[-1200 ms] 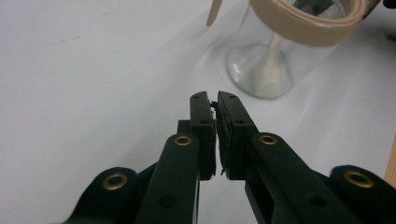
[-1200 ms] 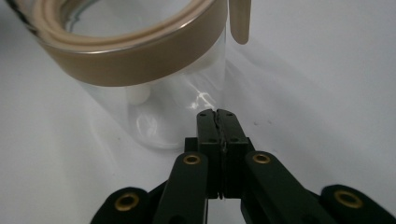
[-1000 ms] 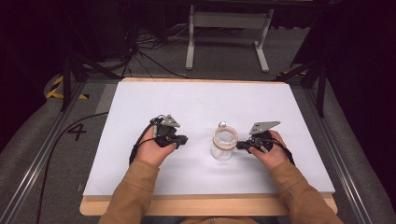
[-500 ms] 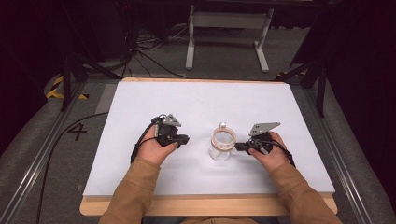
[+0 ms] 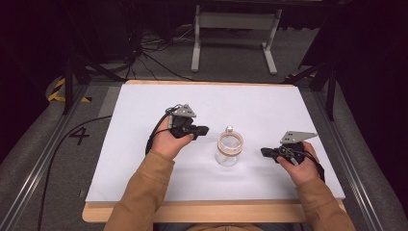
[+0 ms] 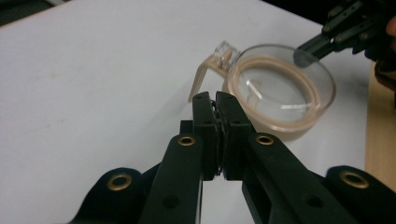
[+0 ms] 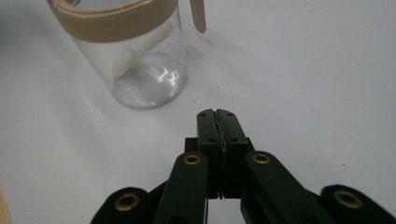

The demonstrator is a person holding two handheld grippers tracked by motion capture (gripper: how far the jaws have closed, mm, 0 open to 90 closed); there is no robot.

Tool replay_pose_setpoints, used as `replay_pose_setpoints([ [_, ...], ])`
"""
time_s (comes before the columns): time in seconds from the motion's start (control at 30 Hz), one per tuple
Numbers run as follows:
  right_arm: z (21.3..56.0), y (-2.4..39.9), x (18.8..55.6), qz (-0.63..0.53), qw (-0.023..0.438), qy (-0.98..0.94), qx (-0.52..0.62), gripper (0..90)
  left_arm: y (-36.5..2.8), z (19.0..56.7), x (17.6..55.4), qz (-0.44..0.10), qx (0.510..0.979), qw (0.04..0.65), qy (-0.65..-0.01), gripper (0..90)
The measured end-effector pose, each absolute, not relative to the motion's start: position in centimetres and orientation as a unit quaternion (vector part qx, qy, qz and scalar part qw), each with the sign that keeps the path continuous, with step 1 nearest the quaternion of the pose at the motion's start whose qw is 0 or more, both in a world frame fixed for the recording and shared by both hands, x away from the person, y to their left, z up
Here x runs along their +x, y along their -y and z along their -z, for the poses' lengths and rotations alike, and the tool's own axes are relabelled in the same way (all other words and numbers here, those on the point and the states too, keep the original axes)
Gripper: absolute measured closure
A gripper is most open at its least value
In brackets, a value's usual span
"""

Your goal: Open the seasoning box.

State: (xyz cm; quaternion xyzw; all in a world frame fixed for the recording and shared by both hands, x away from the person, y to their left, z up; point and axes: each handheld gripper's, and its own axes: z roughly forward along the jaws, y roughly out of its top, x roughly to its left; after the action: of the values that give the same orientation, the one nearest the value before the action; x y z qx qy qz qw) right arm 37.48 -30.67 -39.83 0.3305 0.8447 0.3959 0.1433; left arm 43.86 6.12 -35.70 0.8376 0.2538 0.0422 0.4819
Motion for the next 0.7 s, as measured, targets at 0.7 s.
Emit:
replay_pose_setpoints([
  [0.7,41.0,31.1,35.3,-0.402,0.131,-0.838,0.344,90.0,-0.9,36.9,46.9,-0.035,0.821,0.526,-0.218,86.5],
])
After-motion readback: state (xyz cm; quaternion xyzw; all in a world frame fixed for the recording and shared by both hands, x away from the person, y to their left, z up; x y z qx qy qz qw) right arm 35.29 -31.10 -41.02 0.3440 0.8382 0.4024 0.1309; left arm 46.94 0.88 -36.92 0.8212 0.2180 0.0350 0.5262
